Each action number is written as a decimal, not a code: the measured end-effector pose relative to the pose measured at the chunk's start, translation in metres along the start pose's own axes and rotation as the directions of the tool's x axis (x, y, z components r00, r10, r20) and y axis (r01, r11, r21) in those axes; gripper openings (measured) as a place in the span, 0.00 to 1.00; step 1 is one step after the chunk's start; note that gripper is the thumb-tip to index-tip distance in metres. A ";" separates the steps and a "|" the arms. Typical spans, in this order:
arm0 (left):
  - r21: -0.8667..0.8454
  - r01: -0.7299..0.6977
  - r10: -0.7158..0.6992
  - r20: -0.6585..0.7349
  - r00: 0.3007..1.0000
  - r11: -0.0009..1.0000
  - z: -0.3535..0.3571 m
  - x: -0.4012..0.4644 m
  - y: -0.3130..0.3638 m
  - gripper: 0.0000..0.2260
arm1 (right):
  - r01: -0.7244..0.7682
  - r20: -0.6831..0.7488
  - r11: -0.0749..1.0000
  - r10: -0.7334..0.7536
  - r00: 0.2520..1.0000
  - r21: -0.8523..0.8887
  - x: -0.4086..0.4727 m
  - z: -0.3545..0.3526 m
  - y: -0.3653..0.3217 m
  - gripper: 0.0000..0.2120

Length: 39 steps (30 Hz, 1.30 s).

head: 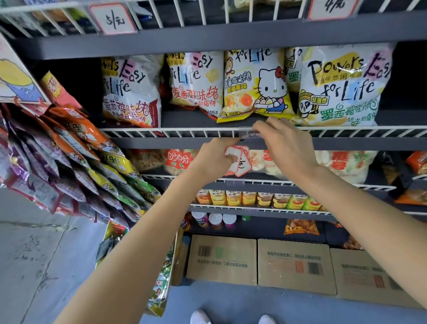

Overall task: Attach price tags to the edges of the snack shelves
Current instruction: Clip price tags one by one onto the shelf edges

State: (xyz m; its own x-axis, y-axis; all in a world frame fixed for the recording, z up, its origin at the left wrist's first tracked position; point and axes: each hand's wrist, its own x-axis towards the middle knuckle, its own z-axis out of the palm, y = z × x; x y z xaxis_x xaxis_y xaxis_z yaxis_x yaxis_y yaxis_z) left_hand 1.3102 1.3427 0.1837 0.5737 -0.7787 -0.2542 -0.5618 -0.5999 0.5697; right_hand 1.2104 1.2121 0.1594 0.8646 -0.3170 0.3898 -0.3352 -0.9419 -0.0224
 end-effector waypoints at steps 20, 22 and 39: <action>-0.014 0.018 -0.018 -0.013 1.000 1.000 0.000 0.004 0.000 0.22 | 0.023 -0.010 0.996 -0.024 1.000 -0.091 -0.008 0.004 0.003 0.16; -0.020 0.024 -0.024 -0.015 1.000 1.000 0.000 0.005 0.000 0.22 | 0.042 -0.006 0.996 -0.042 0.999 -0.075 -0.009 0.003 0.004 0.18; -0.177 0.065 -0.096 -0.171 0.981 0.982 -0.004 -0.003 0.008 0.18 | -0.034 0.154 0.999 0.027 0.988 0.040 -0.006 -0.009 0.001 0.16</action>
State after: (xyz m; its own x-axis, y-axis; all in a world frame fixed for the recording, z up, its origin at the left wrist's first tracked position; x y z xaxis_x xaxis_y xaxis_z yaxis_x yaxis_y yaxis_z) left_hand 1.3059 1.3408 0.1923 0.7184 -0.6745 -0.1700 -0.4089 -0.6073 0.6812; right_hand 1.2013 1.2146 0.1657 0.9025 -0.3559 0.2424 -0.3489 -0.9343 -0.0727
